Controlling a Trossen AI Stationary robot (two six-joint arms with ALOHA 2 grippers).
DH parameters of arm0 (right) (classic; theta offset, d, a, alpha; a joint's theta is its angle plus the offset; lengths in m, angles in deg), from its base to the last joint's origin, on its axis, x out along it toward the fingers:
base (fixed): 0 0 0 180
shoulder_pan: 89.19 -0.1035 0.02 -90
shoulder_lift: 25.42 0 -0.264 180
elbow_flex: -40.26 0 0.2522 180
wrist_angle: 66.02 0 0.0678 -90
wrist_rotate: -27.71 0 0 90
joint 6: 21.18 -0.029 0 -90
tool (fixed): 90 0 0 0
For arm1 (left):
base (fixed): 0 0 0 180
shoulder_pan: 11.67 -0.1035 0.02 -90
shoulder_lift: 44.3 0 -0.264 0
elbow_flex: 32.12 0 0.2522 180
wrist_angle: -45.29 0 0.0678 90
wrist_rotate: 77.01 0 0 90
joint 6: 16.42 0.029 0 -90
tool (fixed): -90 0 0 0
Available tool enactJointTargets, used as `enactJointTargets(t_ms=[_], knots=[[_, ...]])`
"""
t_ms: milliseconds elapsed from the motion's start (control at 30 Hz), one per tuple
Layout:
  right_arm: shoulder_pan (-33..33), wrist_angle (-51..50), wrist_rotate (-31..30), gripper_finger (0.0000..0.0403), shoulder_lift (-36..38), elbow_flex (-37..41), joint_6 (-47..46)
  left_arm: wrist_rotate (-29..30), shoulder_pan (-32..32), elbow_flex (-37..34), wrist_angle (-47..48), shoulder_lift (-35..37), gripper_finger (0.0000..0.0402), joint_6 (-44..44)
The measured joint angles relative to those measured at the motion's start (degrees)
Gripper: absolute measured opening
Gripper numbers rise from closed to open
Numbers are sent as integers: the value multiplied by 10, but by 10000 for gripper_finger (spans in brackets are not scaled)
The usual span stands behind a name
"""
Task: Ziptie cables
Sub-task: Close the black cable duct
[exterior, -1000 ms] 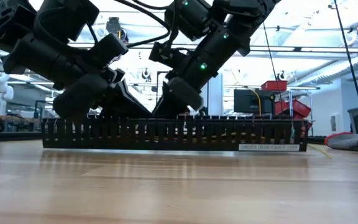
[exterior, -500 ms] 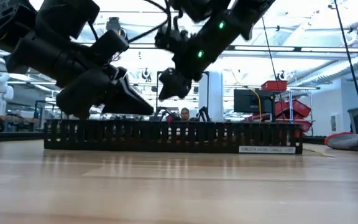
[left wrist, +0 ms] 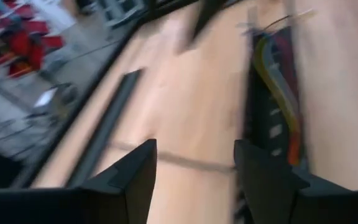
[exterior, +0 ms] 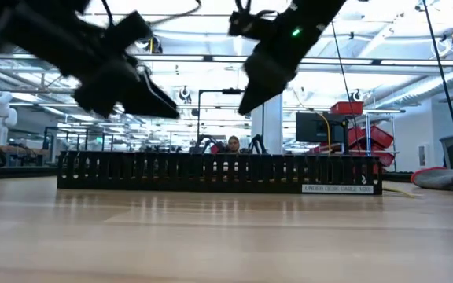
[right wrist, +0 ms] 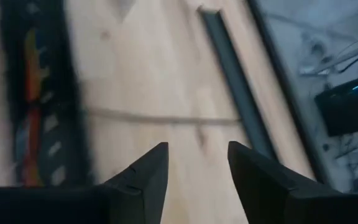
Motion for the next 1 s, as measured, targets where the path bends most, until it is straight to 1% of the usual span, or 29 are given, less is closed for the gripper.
enactJointTargets(t_ms=[67, 133, 267, 367, 433, 467, 533, 600, 700, 800, 900, 967, 1000], knots=[[-16, -19, 1, 153, 14, 7, -23, 38, 13, 8, 73, 59, 206, -19], [-28, -24, -4, 147, 36, 24, -34, 56, 23, 14, 136, 125, 201, -42], [-33, -16, -31, 135, 97, 83, -75, 62, 27, 15, 270, 236, 192, -130], [-27, 20, -46, 129, 161, 158, -111, 63, 23, 15, 400, 292, 189, -216], [-19, 61, -38, 128, 206, 219, -130, 64, 17, 12, 456, 309, 189, -258], [-14, 81, -23, 128, 230, 251, -138, 65, 15, 7, 474, 313, 189, -270], [0, 106, 15, 128, 268, 310, -167, 65, 11, -4, 477, 314, 189, -277], [11, 118, 31, 128, 297, 361, -216, 65, 7, -11, 469, 313, 189, -275], [18, 118, 25, 128, 314, 418, -284, 74, -8, -13, 461, 300, 189, -274], [26, 117, 0, 128, 312, 450, -317, 90, -26, -14, 446, 287, 189, -274], [43, 123, -22, 127, 306, 455, -307, 93, -47, -14, 438, 268, 189, -270], [60, 161, -25, 127, 306, 455, -261, 93, -61, -14, 430, 250, 189, -259], [71, 188, -16, 127, 306, 455, -231, 91, -68, -14, 432, 241, 189, -256]])
